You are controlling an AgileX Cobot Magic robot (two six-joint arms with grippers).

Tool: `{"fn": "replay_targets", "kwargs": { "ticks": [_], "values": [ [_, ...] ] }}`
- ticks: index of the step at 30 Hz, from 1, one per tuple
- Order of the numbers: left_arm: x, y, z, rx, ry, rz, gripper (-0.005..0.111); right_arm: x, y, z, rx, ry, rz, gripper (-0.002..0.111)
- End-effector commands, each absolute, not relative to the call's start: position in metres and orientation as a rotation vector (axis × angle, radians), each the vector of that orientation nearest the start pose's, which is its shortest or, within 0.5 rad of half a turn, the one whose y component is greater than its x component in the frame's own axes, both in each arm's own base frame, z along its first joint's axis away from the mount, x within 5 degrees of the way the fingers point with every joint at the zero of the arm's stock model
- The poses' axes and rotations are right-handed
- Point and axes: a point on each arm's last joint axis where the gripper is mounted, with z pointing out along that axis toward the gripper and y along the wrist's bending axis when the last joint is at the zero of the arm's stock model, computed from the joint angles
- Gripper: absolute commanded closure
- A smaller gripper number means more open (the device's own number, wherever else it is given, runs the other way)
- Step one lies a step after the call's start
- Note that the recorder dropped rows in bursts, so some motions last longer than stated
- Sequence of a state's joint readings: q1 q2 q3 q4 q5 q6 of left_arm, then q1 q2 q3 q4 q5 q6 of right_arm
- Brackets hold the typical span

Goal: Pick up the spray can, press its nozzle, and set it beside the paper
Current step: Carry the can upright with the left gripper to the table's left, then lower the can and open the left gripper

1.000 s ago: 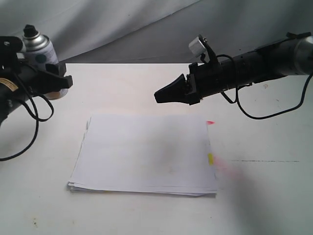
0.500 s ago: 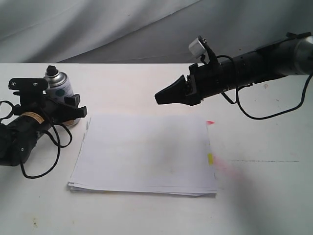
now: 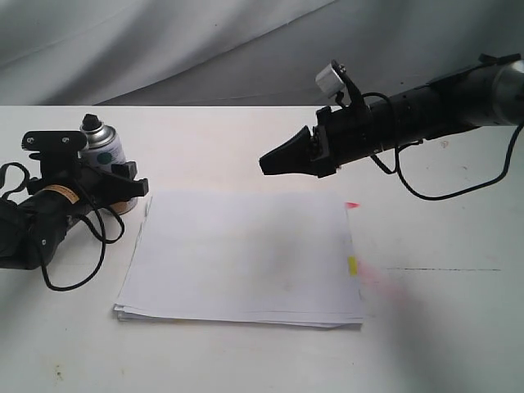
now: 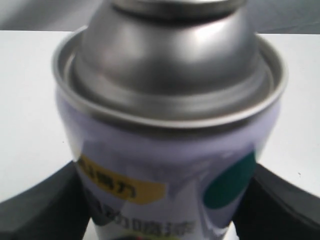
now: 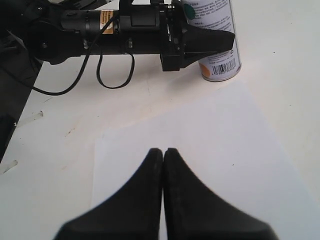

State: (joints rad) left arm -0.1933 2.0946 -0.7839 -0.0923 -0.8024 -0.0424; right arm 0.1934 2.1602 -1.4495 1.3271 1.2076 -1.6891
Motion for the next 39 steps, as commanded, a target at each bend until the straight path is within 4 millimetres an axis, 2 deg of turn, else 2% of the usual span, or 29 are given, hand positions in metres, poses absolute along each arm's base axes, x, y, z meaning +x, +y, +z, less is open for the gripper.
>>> {"fn": "replay_targets", "kwargs": {
  "ticks": [1,7,10,12,16,18,19,25,27,30,34,36,39],
  "values": [
    [0.362,-0.062,0.090,0.015,1.944,-0.131,0.107,0.394,0.160,0.176,-1.224,1.840,1.256,0.108],
    [0.363,-0.062,0.091,0.015,1.937,-0.132,0.106,0.394,0.160,0.176,-1.224,1.840,1.256,0.108],
    [0.363,-0.064,0.091,0.038,1.936,-0.135,0.097,0.394,0.160,0.176,-1.224,1.840,1.256,0.108],
    [0.362,-0.066,0.091,0.081,1.935,-0.143,0.081,0.394,0.160,0.176,-1.224,1.840,1.256,0.108],
    [0.362,-0.067,0.091,0.065,1.936,-0.169,0.027,0.394,0.160,0.176,-1.224,1.840,1.256,0.108],
    [0.362,-0.065,0.089,0.012,1.955,-0.180,0.007,0.394,0.160,0.176,-1.224,1.840,1.256,0.108],
    [0.361,-0.065,0.089,0.011,1.972,-0.177,0.002,0.394,0.160,0.176,-1.224,1.840,1.256,0.108],
    [0.361,-0.066,0.090,0.029,1.982,-0.177,0.002,0.394,0.160,0.178,-1.225,1.836,1.252,0.108],
    [0.360,-0.068,0.099,0.061,1.983,-0.184,0.002,0.393,0.160,0.184,-1.226,1.830,1.244,0.108],
    [0.356,-0.070,0.118,0.132,2.012,-0.189,0.002,0.389,0.158,0.203,-1.231,1.819,1.222,0.108],
    [0.345,-0.070,0.160,0.192,2.053,-0.173,0.002,0.380,0.157,0.240,-1.225,1.779,1.186,0.108],
    [0.333,-0.069,0.189,0.253,2.068,-0.153,0.002,0.373,0.155,0.257,-1.235,1.764,1.162,0.108],
    [0.312,-0.066,0.233,0.232,2.042,-0.153,0.003,0.355,0.151,0.284,-1.254,1.735,1.122,0.108]
  ]
}}
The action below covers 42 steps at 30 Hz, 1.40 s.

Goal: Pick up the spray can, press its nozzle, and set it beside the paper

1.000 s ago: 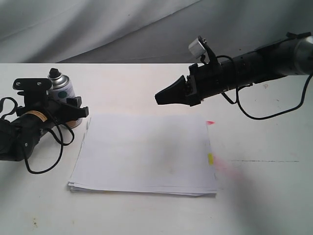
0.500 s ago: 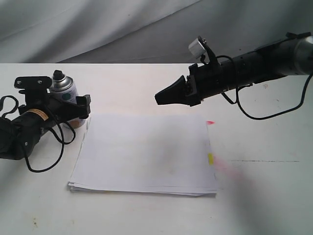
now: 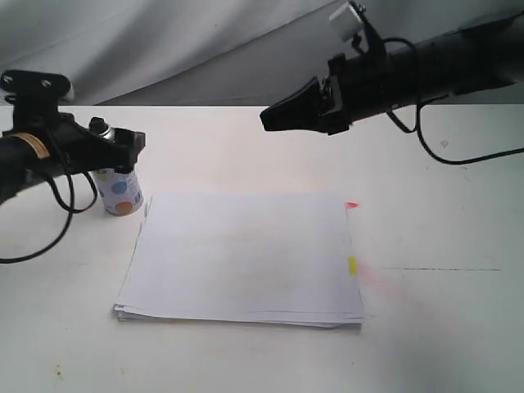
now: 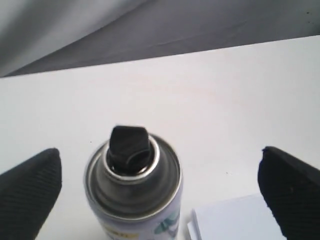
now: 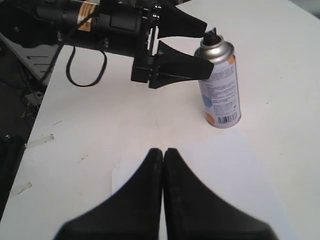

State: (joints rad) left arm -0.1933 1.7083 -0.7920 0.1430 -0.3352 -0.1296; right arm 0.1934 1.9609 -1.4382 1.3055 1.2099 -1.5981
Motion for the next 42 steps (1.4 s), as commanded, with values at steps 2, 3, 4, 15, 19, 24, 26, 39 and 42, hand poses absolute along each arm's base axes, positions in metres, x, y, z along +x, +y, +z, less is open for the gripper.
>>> {"fn": "replay_targets", "kwargs": {
  "ticks": [2,3,4,15,19,24,26,39,42],
  "values": [
    [0.294,-0.068,0.264,0.236,1.970,-0.168,0.003,0.339,0.148,0.297,-1.256,1.719,1.110,0.108],
    [0.285,-0.071,0.275,0.248,1.933,-0.181,0.003,0.328,0.146,0.304,-1.261,1.708,1.100,0.108],
    [0.272,-0.076,0.287,0.267,1.880,-0.204,0.003,0.318,0.143,0.311,-1.264,1.704,1.071,0.108],
    [0.128,-0.092,0.331,0.527,1.540,-0.462,0.003,0.169,0.104,0.360,-1.067,1.615,0.753,0.108],
    [0.097,-0.079,0.322,0.530,1.474,-0.547,0.003,0.112,0.090,0.360,-0.983,1.544,0.693,0.108],
    [0.073,-0.068,0.304,0.527,1.425,-0.634,0.003,0.053,0.071,0.351,-0.821,1.430,0.594,0.108],
    [0.067,-0.065,0.295,0.536,1.409,-0.662,0.003,0.038,0.066,0.345,-0.769,1.412,0.589,0.108],
    [0.057,-0.067,0.253,0.590,1.331,-0.739,0.013,0.045,0.045,0.266,-0.419,1.521,0.513,0.108],
    [0.057,-0.067,0.253,0.594,1.334,-0.734,0.041,0.053,0.038,0.249,-0.307,1.554,0.471,0.108]
  ]
}}
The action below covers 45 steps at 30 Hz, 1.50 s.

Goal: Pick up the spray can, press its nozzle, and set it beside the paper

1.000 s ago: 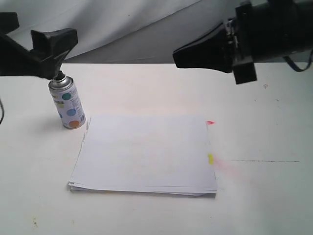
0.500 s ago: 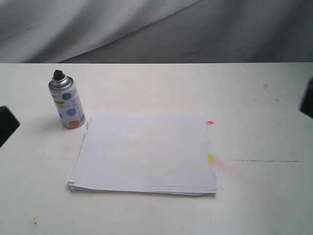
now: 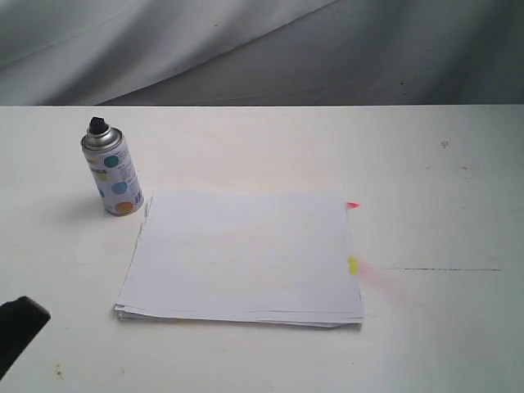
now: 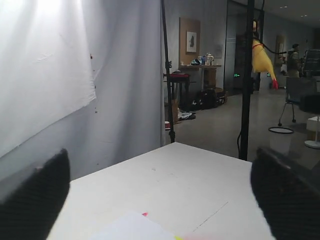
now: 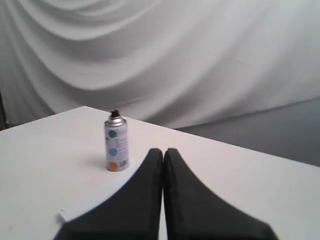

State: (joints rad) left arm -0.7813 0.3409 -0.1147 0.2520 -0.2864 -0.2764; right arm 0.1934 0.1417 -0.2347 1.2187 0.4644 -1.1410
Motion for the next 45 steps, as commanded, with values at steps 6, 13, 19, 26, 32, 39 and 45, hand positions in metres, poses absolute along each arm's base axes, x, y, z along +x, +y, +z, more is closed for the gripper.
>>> {"fn": "replay_targets", "kwargs": {
  "ticks": [6,13,19,26,32,39,45],
  "values": [
    [0.056,-0.068,0.253,0.649,1.301,-0.700,0.106,0.059,0.031,0.234,-0.194,1.584,0.431,0.108],
    [0.056,-0.068,0.252,0.612,1.345,-0.743,0.107,0.061,0.029,0.214,-0.170,1.637,0.411,0.108],
    [0.057,-0.068,0.249,0.572,1.398,-0.786,0.107,0.062,0.029,0.200,-0.170,1.681,0.419,0.108],
    [0.057,-0.068,0.249,0.572,1.398,-0.786,0.107,0.062,0.028,0.201,-0.147,1.678,0.426,0.108],
    [0.051,-0.051,0.257,0.507,1.291,-0.660,0.107,0.062,0.028,0.201,-0.147,1.678,0.426,0.108],
    [0.049,-0.026,0.229,0.195,1.318,-0.492,0.107,0.062,0.029,0.201,-0.149,1.677,0.425,0.108],
    [0.053,-0.017,0.217,0.070,1.459,-0.427,0.107,0.062,0.029,0.201,-0.149,1.677,0.425,0.108]
  ]
}}
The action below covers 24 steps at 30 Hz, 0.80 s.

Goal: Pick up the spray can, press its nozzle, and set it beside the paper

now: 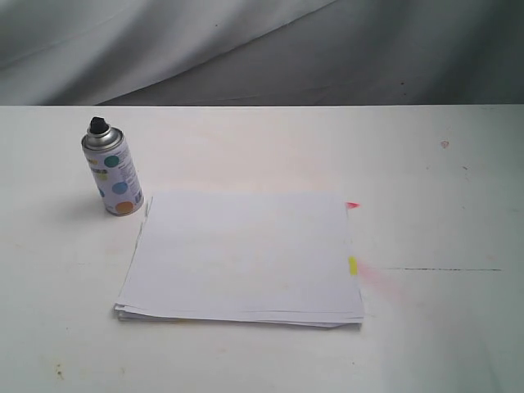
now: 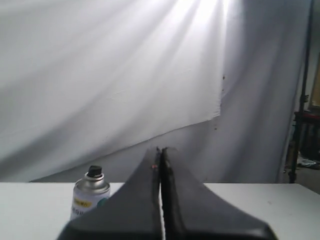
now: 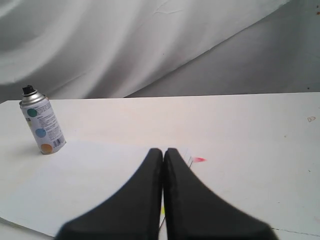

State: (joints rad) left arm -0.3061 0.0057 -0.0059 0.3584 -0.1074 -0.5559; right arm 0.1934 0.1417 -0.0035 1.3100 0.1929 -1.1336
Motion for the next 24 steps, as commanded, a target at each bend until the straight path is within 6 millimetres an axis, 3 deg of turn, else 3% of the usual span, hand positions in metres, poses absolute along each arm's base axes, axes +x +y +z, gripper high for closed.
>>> {"fn": "replay_targets", "kwargs": {
  "ticks": [1,11,24],
  "values": [
    [0.053,-0.017,0.215,0.071,1.475,-0.414,0.107,0.062,0.029,0.201,-0.149,1.677,0.425,0.108],
    [0.055,-0.006,0.191,0.038,1.735,-0.239,0.107,0.062,0.029,0.201,-0.149,1.677,0.425,0.108],
    [0.055,-0.005,0.189,0.034,1.755,-0.225,0.107,0.062,0.029,0.201,-0.149,1.677,0.425,0.108]
  ]
}}
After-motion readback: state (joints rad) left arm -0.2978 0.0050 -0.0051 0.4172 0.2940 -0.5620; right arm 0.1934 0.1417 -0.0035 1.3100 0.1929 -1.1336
